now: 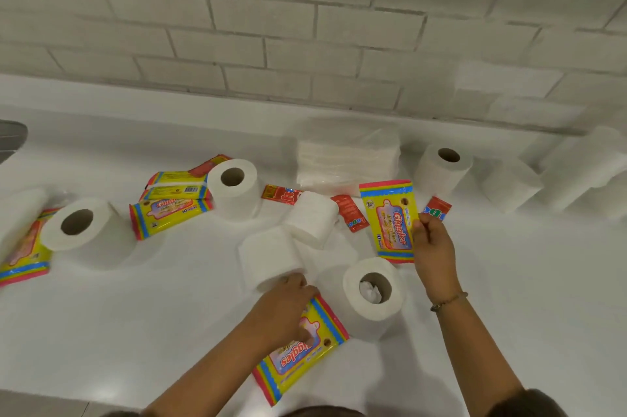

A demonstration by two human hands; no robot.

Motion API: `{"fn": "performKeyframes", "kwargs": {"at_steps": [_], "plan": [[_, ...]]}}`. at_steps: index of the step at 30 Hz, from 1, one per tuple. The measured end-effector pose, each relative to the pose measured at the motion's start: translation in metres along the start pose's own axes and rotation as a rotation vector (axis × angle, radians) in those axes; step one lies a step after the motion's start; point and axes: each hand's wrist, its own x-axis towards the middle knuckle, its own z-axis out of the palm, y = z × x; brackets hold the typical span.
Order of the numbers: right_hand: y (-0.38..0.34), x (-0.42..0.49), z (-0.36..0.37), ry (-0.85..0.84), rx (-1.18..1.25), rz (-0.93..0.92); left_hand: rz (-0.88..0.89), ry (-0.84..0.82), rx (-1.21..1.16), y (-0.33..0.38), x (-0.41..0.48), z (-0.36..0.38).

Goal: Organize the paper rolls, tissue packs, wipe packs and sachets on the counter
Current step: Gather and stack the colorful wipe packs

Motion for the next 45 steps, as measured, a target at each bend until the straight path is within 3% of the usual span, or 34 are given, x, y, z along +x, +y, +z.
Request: {"fn": "performKeyframes", "kwargs": {"at_steps": [7, 14, 21, 26, 31, 37, 42, 45], "plan": [[-0.003, -0.002, -0.004, 0.108, 0.303, 0.21, -0.057, 0.004, -0.196, -0.006, 0.006, 0.004], [-0.012, -0.013, -0.019, 0.186, 0.192, 0.14, 0.03, 0.295, -0.291, -0.017, -0.004, -0.027], [-0.03, -0.023, -0.021, 0.233, 0.184, 0.003, 0.023, 0.548, -0.865, -0.042, -0.005, -0.091], [-0.046, -0.025, -0.006, 0.21, 0.221, -0.076, -0.017, 0.61, -1.279, -0.068, 0.003, -0.139], [-0.055, -0.021, 0.01, 0.203, 0.19, -0.083, -0.047, 0.767, -1.42, -0.096, 0.031, -0.188], [-0.073, -0.013, 0.034, 0.17, 0.159, -0.118, -0.063, 0.745, -1.515, -0.138, 0.085, -0.233], [-0.08, -0.008, 0.052, 0.131, 0.147, -0.106, -0.195, 0.454, -1.638, -0.166, 0.138, -0.237], [-0.078, -0.004, 0.056, 0.116, 0.131, -0.092, -0.271, 0.391, -1.536, -0.18, 0.165, -0.218]]}}
